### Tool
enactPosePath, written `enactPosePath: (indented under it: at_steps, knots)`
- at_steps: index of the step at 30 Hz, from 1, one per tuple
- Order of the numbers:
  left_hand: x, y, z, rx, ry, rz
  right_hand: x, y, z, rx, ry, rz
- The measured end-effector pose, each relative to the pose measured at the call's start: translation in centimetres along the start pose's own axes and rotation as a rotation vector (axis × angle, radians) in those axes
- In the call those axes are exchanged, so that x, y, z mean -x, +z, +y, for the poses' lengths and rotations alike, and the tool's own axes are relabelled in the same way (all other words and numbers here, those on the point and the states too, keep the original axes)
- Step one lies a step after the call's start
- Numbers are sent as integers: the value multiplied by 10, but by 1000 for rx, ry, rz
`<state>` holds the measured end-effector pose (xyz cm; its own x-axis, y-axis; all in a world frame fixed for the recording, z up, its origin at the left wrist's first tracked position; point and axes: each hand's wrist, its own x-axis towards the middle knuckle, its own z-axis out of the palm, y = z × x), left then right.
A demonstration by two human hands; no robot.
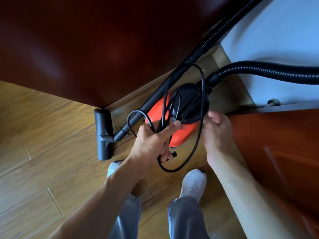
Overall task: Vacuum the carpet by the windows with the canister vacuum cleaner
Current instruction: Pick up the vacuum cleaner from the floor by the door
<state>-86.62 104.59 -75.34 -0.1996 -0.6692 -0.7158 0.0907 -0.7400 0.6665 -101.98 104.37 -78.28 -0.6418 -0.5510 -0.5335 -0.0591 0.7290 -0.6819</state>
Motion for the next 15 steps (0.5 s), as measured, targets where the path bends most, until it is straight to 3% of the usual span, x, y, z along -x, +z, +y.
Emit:
enactPosePath:
  at_steps: [3,7,12,15]
  knots:
    - [-3,3,10,-34,0,-82,-12,0,-8,-192,232,-135]
    - [-11,7,11,-185,61,-83,-22,7,-16,-408,366,-271]
    - [-24,15,5,-499,-12,28,-29,21,-11,-464,420,-390]
    - [-37,19,2,-558,25,199,-33,24,-8,-486,441,-432]
